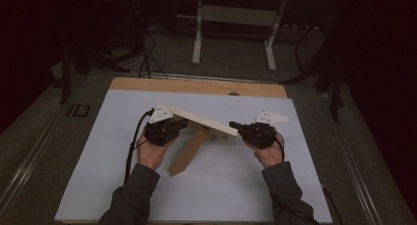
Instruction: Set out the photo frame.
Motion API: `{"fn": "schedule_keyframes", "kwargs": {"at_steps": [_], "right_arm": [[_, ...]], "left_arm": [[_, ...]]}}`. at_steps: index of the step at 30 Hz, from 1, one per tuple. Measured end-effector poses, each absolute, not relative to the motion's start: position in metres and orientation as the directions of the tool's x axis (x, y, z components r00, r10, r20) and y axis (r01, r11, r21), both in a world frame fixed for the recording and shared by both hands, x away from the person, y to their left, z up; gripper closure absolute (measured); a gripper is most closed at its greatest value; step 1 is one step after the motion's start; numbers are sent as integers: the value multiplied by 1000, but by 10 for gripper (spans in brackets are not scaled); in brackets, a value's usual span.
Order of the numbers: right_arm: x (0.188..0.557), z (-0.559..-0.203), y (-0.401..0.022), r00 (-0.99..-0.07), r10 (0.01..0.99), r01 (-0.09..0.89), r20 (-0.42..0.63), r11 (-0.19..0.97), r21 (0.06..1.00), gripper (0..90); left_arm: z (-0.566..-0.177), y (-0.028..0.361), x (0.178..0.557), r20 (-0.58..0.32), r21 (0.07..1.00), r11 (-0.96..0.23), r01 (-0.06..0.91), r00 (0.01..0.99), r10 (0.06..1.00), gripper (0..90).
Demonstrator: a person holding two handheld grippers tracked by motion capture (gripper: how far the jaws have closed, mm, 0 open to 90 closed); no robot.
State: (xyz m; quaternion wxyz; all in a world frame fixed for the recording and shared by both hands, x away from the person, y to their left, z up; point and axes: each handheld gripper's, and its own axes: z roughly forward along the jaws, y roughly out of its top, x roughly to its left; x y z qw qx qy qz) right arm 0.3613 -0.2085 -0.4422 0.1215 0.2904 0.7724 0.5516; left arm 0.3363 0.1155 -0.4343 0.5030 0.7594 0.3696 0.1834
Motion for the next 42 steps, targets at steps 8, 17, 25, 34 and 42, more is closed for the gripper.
{"fn": "schedule_keyframes", "kwargs": {"at_steps": [8,17,25,34,42], "right_arm": [[353,-438,-201,-832,544,290,110,256,922,897],[344,-434,-193,-860,502,268,89,297,917,897],[341,-433,-185,-875,479,251,73,319,914,897],[337,-430,-172,-893,446,228,59,336,914,898],[334,-430,-166,-900,432,227,65,336,914,898]], "left_arm": [[-433,112,339,-93,895,-226,384,658,747,900],[-431,110,346,-95,890,-228,394,651,753,900],[-431,111,353,-93,889,-231,395,651,754,900],[-431,109,360,-101,888,-236,396,666,739,900],[-432,109,365,-103,887,-240,395,675,731,900]]}}
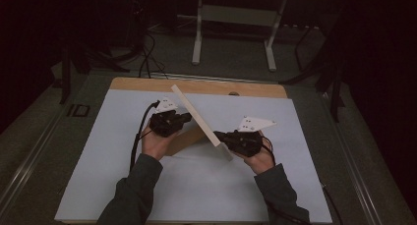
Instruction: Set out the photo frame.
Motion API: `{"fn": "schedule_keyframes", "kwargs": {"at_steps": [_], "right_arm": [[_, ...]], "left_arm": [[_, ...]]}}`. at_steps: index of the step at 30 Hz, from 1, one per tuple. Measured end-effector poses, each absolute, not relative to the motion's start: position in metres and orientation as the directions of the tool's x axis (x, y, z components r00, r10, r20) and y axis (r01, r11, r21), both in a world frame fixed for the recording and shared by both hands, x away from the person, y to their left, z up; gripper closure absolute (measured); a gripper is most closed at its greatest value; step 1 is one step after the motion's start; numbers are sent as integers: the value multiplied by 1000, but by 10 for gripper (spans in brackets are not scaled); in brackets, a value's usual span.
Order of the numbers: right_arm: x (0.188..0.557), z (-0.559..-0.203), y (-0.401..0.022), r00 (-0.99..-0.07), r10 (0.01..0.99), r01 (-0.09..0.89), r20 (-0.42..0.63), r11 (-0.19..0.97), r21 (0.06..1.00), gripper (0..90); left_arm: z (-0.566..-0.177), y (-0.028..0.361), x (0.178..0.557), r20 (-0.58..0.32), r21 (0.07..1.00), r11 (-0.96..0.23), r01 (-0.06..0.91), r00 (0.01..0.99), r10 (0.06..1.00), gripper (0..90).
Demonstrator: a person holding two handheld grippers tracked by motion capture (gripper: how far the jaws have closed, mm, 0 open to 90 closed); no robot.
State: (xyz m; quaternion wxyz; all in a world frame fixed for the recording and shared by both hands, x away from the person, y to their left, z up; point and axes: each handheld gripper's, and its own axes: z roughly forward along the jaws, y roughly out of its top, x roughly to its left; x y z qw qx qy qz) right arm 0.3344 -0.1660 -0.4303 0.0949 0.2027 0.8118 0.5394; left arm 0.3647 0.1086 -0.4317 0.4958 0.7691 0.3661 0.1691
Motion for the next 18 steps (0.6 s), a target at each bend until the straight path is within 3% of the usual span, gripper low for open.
{"fn": "schedule_keyframes", "kwargs": {"at_steps": [18], "right_arm": [[335,-432,-148,-915,398,220,69,347,912,898]], "left_arm": [[-432,98,382,-103,887,-253,385,700,707,900]]}}
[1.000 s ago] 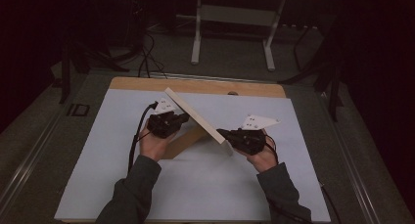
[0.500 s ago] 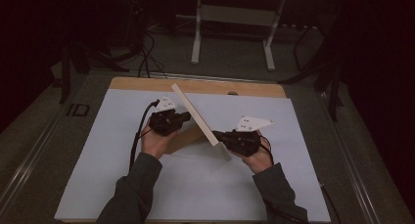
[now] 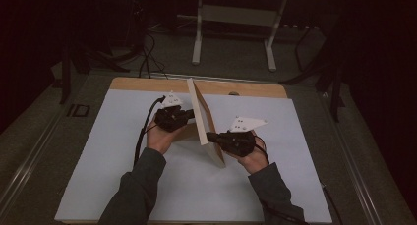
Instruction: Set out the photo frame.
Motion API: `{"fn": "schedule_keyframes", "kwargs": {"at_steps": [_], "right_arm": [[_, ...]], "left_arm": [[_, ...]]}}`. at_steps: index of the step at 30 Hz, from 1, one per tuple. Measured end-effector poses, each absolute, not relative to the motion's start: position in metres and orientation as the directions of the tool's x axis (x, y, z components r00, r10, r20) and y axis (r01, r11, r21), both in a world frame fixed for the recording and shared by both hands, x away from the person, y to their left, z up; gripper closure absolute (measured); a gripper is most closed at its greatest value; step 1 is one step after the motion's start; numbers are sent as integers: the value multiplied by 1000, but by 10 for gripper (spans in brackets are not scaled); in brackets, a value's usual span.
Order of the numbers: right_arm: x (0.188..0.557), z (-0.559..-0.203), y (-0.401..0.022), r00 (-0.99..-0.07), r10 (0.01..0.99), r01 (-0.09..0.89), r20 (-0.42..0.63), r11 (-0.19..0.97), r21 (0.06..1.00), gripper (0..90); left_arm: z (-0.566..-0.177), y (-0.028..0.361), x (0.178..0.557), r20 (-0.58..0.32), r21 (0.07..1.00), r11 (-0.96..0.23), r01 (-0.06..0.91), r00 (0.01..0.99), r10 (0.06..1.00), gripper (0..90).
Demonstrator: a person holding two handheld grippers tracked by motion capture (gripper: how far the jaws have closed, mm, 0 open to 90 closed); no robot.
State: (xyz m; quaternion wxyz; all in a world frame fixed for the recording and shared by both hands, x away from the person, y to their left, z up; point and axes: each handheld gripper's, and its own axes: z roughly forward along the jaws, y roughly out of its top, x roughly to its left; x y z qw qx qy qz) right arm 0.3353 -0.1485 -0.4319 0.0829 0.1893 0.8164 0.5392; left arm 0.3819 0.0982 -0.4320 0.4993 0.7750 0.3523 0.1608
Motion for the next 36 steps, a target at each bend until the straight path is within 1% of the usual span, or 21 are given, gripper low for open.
{"fn": "schedule_keyframes", "kwargs": {"at_steps": [4,10,17,36], "right_arm": [[336,-432,-144,-916,395,220,69,349,911,898],[337,-432,-139,-917,394,219,69,350,911,898],[339,-431,-134,-915,399,216,60,359,908,897],[345,-432,-124,-908,414,226,63,358,906,898]], "left_arm": [[-433,95,382,-105,889,-255,381,711,695,900],[-431,88,376,-68,888,-298,351,740,670,900],[-432,89,375,-68,886,-305,348,750,658,900],[-436,94,385,-125,897,-269,351,785,607,900]]}}
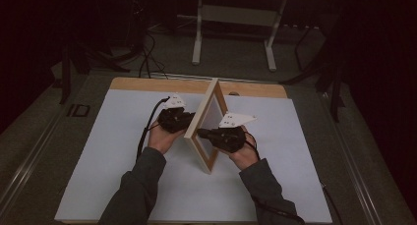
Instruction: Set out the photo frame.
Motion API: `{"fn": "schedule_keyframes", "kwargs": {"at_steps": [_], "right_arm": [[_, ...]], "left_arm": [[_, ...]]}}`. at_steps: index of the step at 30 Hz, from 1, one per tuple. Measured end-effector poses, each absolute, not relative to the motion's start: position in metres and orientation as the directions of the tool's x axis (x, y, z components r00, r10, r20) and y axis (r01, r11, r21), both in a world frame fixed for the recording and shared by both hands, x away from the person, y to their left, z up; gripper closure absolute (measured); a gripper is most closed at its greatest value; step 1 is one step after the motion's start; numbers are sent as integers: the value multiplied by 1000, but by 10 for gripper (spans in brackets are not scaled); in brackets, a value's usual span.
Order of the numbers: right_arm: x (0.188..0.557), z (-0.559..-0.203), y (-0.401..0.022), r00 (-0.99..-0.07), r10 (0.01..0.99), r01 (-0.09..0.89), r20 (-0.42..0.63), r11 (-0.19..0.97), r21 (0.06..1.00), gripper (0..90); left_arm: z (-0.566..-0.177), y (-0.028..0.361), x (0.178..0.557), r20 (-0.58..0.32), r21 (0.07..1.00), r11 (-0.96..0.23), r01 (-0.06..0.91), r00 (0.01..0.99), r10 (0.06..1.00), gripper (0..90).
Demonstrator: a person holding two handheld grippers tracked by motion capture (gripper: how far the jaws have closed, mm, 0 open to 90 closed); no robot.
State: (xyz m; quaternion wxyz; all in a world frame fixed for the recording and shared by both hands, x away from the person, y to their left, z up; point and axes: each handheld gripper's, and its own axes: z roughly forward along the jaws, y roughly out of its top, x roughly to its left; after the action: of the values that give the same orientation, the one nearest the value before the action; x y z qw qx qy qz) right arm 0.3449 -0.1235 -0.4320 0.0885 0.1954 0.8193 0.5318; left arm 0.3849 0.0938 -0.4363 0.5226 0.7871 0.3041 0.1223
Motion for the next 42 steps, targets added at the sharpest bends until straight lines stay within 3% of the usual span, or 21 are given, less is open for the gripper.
{"fn": "schedule_keyframes", "kwargs": {"at_steps": [14,22,42], "right_arm": [[342,-431,-118,-895,446,199,8,382,902,897],[343,-436,-126,-888,460,212,6,398,892,881],[354,-453,-150,-855,517,288,38,412,864,782]], "left_arm": [[-434,99,383,-134,893,-261,367,770,624,893],[-428,122,368,-177,896,-182,405,701,691,821],[-409,150,316,-227,912,-73,403,647,728,599]]}}
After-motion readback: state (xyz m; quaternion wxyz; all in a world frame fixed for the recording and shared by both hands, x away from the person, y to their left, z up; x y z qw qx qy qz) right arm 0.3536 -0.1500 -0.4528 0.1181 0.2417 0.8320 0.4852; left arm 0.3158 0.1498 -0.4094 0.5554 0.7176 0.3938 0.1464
